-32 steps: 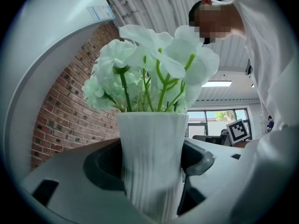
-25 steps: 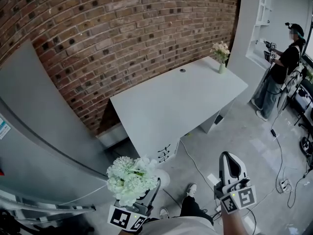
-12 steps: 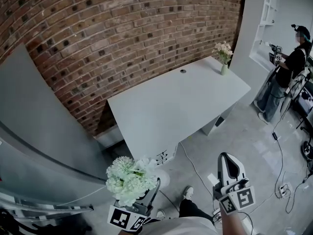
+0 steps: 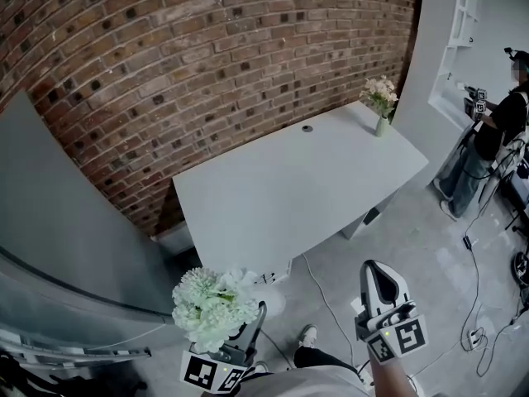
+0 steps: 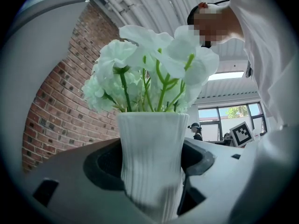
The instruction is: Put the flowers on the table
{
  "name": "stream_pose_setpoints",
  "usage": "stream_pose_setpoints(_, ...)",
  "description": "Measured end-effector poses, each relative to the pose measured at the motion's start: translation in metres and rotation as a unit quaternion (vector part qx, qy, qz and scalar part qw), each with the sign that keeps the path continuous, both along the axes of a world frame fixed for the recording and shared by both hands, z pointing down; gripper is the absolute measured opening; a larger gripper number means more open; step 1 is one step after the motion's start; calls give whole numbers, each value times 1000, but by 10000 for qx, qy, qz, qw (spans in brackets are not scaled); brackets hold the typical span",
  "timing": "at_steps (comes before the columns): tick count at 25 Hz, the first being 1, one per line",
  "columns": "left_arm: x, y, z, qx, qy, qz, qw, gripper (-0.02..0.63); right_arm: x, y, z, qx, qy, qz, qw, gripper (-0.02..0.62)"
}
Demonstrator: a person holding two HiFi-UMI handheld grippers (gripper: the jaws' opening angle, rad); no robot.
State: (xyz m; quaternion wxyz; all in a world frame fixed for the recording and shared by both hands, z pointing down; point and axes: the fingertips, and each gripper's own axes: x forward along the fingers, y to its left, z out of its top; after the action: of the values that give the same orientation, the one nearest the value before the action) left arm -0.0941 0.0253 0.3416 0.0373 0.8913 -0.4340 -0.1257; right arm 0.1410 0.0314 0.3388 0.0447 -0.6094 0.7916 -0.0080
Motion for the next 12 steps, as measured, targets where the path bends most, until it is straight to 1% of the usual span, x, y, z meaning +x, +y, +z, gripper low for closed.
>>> stream_pose_setpoints(6, 32, -27, 0, -54, -116, -213, 9997, 339, 32, -36, 1, 31, -78, -229, 9997, 18)
stream_pose_setpoints(12, 57, -46, -5, -28, -192, -424, 9989, 339, 55, -65, 4, 46, -163, -468, 9988, 18)
